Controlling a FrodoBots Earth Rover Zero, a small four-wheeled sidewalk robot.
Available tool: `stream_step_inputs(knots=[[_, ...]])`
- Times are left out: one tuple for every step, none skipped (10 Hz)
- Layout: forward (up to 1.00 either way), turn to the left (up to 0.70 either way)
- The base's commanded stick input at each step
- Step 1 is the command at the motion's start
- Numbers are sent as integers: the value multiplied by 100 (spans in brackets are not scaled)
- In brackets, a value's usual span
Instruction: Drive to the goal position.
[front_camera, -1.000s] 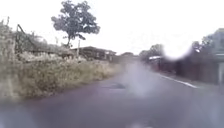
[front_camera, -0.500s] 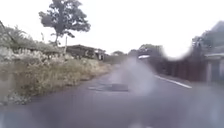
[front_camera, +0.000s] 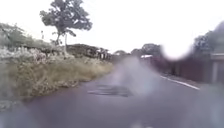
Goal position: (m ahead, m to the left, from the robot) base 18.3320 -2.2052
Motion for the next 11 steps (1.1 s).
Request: stream_step_inputs(knots=[[70,0],[70,0],[70,0],[70,0],[70,0],[70,0],[70,0],[70,0],[70,0],[70,-19],[70,-35]])
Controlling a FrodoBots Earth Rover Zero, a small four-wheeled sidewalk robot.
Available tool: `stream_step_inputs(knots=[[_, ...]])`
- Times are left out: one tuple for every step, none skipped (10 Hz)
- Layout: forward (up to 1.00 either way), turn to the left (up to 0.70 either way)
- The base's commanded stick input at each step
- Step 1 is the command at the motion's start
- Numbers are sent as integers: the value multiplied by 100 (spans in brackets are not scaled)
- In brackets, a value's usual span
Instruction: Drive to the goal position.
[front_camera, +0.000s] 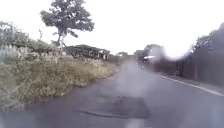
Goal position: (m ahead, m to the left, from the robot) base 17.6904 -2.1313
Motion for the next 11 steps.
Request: stream_step_inputs(knots=[[70,-35],[70,-35],[70,-35],[70,-35],[70,-35],[70,-35],[70,-35],[70,-33],[70,-6],[70,0],[70,0]])
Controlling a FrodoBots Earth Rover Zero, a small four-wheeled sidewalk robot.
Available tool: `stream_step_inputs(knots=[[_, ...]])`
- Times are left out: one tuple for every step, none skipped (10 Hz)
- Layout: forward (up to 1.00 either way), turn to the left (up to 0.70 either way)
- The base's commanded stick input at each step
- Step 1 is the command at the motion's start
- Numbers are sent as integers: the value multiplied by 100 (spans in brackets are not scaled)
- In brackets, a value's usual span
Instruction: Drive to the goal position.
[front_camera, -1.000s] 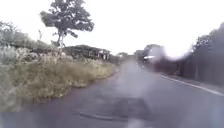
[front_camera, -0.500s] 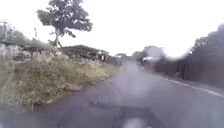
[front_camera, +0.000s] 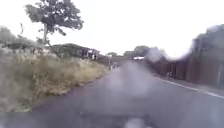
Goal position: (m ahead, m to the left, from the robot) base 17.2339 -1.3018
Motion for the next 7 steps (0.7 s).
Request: stream_step_inputs(knots=[[70,0],[70,0],[70,0],[70,0],[70,0],[70,0],[70,0]])
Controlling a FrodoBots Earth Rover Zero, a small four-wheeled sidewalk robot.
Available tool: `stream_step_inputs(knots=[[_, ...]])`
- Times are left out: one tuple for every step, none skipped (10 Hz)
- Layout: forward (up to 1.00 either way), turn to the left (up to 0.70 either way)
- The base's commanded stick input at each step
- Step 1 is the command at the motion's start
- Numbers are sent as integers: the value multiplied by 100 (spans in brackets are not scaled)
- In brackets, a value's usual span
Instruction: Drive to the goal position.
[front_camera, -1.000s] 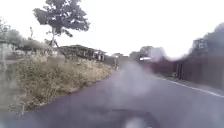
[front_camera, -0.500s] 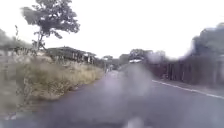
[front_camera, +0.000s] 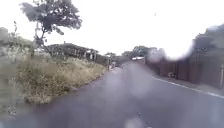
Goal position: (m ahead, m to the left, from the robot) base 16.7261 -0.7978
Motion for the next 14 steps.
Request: stream_step_inputs(knots=[[70,0],[70,0],[70,0],[70,0],[70,0],[70,0],[70,0],[70,0],[70,0],[70,-15],[70,-35],[70,-35],[70,-35],[70,-35]])
